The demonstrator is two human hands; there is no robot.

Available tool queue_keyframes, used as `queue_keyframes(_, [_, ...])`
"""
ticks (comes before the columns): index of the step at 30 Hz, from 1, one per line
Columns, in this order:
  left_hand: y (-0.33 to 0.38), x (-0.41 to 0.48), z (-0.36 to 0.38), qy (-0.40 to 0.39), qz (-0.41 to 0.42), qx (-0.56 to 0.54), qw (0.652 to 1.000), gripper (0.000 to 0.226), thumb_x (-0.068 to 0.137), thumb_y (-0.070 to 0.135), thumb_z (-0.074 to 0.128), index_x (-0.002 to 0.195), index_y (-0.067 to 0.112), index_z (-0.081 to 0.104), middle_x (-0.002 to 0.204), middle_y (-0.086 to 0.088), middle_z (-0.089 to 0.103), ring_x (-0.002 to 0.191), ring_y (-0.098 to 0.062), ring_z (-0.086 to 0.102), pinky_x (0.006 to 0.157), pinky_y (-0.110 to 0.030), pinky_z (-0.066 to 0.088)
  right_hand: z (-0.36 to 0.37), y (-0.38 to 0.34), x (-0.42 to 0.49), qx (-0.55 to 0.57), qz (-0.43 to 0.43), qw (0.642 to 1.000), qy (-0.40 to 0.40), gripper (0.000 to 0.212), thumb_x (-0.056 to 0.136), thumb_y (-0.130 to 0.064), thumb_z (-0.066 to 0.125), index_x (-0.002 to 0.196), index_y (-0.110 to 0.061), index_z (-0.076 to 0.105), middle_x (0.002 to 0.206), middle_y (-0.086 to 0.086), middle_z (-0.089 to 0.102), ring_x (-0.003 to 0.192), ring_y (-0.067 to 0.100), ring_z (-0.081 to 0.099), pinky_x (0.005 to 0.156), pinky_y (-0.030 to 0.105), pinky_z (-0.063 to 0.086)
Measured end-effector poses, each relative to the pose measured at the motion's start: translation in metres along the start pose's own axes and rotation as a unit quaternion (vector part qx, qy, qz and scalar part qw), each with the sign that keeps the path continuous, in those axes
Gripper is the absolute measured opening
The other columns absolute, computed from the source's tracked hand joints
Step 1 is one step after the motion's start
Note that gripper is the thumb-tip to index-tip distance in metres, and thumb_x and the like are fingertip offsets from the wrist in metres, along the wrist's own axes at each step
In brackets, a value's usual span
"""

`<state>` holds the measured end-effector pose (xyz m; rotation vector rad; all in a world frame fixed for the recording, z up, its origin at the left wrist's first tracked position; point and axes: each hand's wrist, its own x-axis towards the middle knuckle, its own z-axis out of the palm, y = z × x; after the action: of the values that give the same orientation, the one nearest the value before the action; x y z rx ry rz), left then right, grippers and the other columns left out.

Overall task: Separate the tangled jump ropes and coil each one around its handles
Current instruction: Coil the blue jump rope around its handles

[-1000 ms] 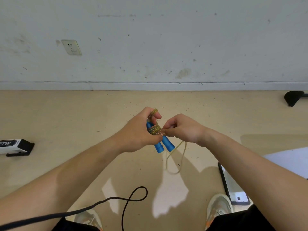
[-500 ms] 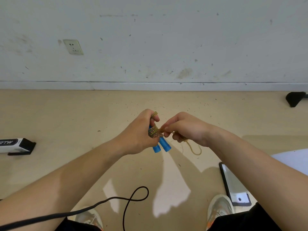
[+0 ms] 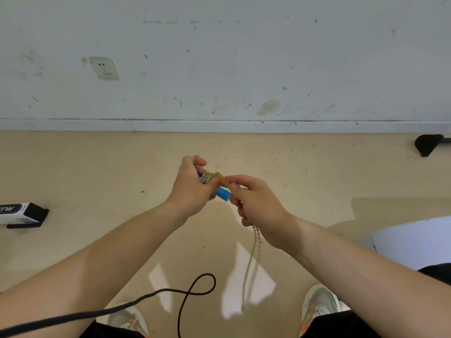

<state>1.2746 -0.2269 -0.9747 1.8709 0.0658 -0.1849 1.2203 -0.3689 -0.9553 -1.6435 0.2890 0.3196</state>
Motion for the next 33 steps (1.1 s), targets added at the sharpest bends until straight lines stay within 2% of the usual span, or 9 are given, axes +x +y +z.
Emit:
queue_keyframes(3, [0.009,-0.001,-0.004,-0.043,-0.126,-0.119,0.984,0.037,0.09,0.0,0.066,0.119,0.01,0.045,0.105,-0.005,0.042,0.089,-0.025,0.061,0.082,-0.043,0.061,0.001,0.002,0.001,0.006,-0.012,1.0,0.007,0.034,0.101,-0.013,0.042,0.107,-0.028,0.072,0.067,0.0,0.043,0.049,0.012,0.03,0.046,0.027,0.026])
queue_keyframes(7, [0.021,0.001,-0.011,-0.065,-0.182,-0.207,0.959,0.004,0.09,0.006,0.057,0.091,0.005,0.053,0.106,-0.016,0.047,0.087,-0.033,0.063,0.091,-0.052,0.057,0.001,0.0,-0.002,-0.048,-0.052,0.997,0.007,0.031,0.1,-0.012,0.044,0.102,-0.022,0.073,0.063,-0.005,0.045,0.05,0.009,0.035,0.05,0.024,0.031])
queue_keyframes(11, [0.021,0.004,-0.009,-0.046,-0.189,-0.222,0.955,0.042,0.092,0.035,0.068,0.108,0.002,0.047,0.101,-0.009,0.047,0.07,-0.025,0.066,0.086,-0.048,0.059,0.011,-0.001,-0.013,-0.182,-0.128,0.975,-0.008,0.031,0.102,-0.014,0.041,0.078,-0.012,0.061,0.064,-0.009,0.053,0.046,0.005,0.04,0.051,0.018,0.033])
queue_keyframes(13, [0.018,0.007,-0.01,-0.06,-0.182,-0.217,0.957,0.079,0.08,0.047,0.076,0.129,-0.005,0.042,0.106,-0.014,0.052,0.071,-0.026,0.068,0.072,-0.041,0.061,0.019,0.003,-0.02,-0.241,-0.177,0.954,-0.023,0.025,0.101,-0.012,0.04,0.089,-0.015,0.062,0.072,-0.006,0.062,0.051,0.006,0.047,0.051,0.019,0.038])
queue_keyframes(15, [0.018,0.007,-0.011,-0.054,-0.17,-0.207,0.962,0.091,0.077,0.045,0.08,0.141,-0.003,0.034,0.103,-0.016,0.056,0.066,-0.025,0.066,0.067,-0.041,0.061,0.025,0.011,-0.024,-0.291,-0.207,0.934,-0.03,0.02,0.1,-0.011,0.04,0.099,-0.014,0.06,0.081,0.003,0.066,0.062,0.013,0.052,0.064,0.031,0.047])
queue_keyframes(18, [0.014,0.009,-0.011,-0.018,-0.15,-0.208,0.966,0.064,0.087,0.021,0.077,0.133,0.007,0.035,0.109,-0.013,0.049,0.072,-0.023,0.066,0.085,-0.05,0.06,0.026,0.024,-0.022,-0.317,-0.197,0.928,-0.023,0.018,0.1,-0.011,0.037,0.089,-0.017,0.051,0.081,0.007,0.063,0.073,0.025,0.054,0.07,0.042,0.048])
queue_keyframes(22, [0.017,0.009,-0.017,-0.018,-0.146,-0.25,0.957,0.042,0.091,0.002,0.068,0.121,0.006,0.039,0.098,-0.007,0.047,0.083,-0.025,0.07,0.08,-0.046,0.061,0.013,0.034,-0.006,-0.298,-0.163,0.94,-0.02,0.024,0.098,-0.013,0.041,0.079,-0.014,0.055,0.062,0.004,0.052,0.058,0.019,0.041,0.062,0.038,0.043])
queue_keyframes(26, [0.023,0.006,-0.024,-0.081,-0.156,-0.281,0.944,0.034,0.091,0.002,0.066,0.115,0.006,0.042,0.09,-0.009,0.064,0.081,-0.026,0.07,0.08,-0.045,0.061,-0.011,0.022,0.013,-0.289,-0.08,0.952,-0.065,0.025,0.1,-0.027,0.049,0.095,-0.028,0.074,0.048,-0.015,0.046,0.048,0.007,0.039,0.05,0.016,0.032])
queue_keyframes(33, [0.024,0.002,-0.027,-0.192,-0.174,-0.228,0.938,0.032,0.086,0.008,0.072,0.11,0.009,0.05,0.1,-0.01,0.059,0.086,-0.025,0.067,0.082,-0.045,0.059,-0.035,0.01,0.025,-0.296,-0.057,0.951,-0.072,0.032,0.098,-0.039,0.057,0.077,-0.023,0.074,0.044,-0.016,0.042,0.045,0.003,0.041,0.049,0.018,0.03])
